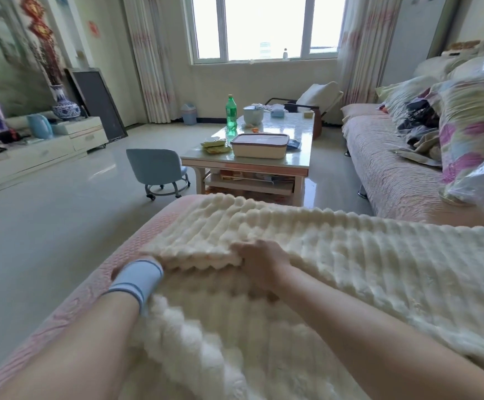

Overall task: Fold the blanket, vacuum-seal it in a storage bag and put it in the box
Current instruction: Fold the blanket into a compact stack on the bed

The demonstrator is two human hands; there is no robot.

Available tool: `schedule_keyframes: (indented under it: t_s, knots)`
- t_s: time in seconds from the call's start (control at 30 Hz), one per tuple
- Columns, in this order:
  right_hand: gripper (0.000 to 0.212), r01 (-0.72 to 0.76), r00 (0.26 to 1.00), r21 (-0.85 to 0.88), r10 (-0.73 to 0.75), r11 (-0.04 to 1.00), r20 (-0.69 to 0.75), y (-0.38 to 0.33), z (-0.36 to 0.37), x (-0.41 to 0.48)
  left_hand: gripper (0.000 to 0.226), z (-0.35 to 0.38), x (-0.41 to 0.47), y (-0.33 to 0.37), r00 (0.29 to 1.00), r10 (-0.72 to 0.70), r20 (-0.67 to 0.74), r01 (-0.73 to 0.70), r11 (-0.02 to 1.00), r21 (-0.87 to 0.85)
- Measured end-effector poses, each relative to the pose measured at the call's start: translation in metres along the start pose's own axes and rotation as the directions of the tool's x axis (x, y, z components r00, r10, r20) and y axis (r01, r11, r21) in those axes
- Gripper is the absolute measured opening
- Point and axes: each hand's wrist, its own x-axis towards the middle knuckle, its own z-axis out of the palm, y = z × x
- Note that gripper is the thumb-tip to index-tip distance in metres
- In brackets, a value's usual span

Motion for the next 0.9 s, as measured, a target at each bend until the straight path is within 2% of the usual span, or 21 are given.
schedule_keyframes:
  t_s: [0.03,0.1,0.13,0.2,0.27,0.3,0.33,0.37,0.4,0.43,0.47,0.53,0.57,0.63,0.7,0.8,0.9]
  knots:
    - [0.032,0.058,0.997,0.01,-0.059,0.998,0.051,-0.012,0.005,-0.001,0.061,-0.002,-0.006,-0.01,0.997,0.025,0.072,-0.026,1.0,0.007]
    - [0.041,0.151,0.973,-0.009,-0.147,0.988,0.179,-0.031,0.018,-0.006,0.068,-0.007,-0.02,-0.017,0.981,-0.046,0.187,0.036,0.998,0.054]
    - [0.046,0.176,0.963,-0.035,-0.165,0.984,0.215,-0.036,0.025,-0.01,0.063,-0.011,-0.023,-0.016,0.979,-0.076,0.188,0.061,0.994,0.087]
    - [0.053,0.19,0.966,-0.044,-0.179,0.981,0.185,-0.035,0.035,-0.017,0.045,-0.021,-0.03,-0.006,0.979,-0.166,0.118,0.146,0.977,0.158]
    - [0.06,0.185,0.974,-0.003,-0.183,0.983,0.137,-0.026,0.035,-0.025,0.042,-0.029,-0.042,0.006,0.987,-0.155,0.045,0.145,0.975,0.171]
    - [0.065,0.188,0.975,-0.021,-0.185,0.982,0.12,-0.02,0.035,-0.03,0.05,-0.027,-0.048,0.015,0.995,-0.051,-0.081,0.072,0.956,0.284]
    - [0.071,0.181,0.979,-0.073,-0.173,0.981,0.104,-0.014,0.033,-0.034,0.062,-0.023,-0.054,0.026,0.978,0.115,-0.173,-0.042,0.926,0.375]
    - [0.078,0.141,0.987,-0.141,-0.128,0.98,0.099,-0.007,0.031,-0.039,0.074,-0.014,-0.058,0.035,0.94,0.316,-0.128,-0.237,0.875,0.421]
    - [0.086,0.064,0.993,-0.202,-0.042,0.977,0.107,-0.002,0.029,-0.043,0.081,-0.005,-0.064,0.043,0.887,0.462,-0.016,-0.428,0.835,0.345]
    - [0.093,-0.035,0.991,-0.245,0.066,0.969,0.12,0.002,0.027,-0.049,0.082,0.003,-0.071,0.05,0.841,0.532,0.098,-0.54,0.811,0.226]
    - [0.097,-0.13,0.975,-0.266,0.171,0.955,0.139,0.007,0.026,-0.055,0.076,0.01,-0.077,0.054,0.813,0.556,0.171,-0.58,0.799,0.159]
    - [0.094,-0.259,0.929,-0.207,0.302,0.943,0.214,0.018,0.025,-0.069,0.054,0.016,-0.081,0.057,0.827,0.507,0.242,-0.552,0.813,0.182]
    - [0.088,-0.277,0.912,-0.116,0.299,0.954,0.282,0.024,0.024,-0.076,0.045,0.016,-0.083,0.056,0.847,0.463,0.26,-0.518,0.829,0.21]
    - [0.083,-0.248,0.903,0.077,0.202,0.966,0.379,0.037,0.018,-0.095,0.037,0.011,-0.091,0.063,0.888,0.358,0.29,-0.438,0.85,0.292]
    - [0.082,-0.238,0.918,0.209,0.149,0.948,0.368,0.049,0.005,-0.114,0.035,0.006,-0.101,0.076,0.907,0.318,0.275,-0.401,0.853,0.334]
    - [0.072,-0.274,0.948,0.252,0.217,0.928,0.233,0.074,-0.019,-0.145,0.038,0.003,-0.127,0.114,0.875,0.437,0.209,-0.483,0.817,0.314]
    - [0.072,-0.391,0.912,0.112,0.369,0.913,0.176,0.115,-0.036,-0.191,0.057,0.012,-0.173,0.169,0.771,0.621,0.143,-0.637,0.745,0.197]
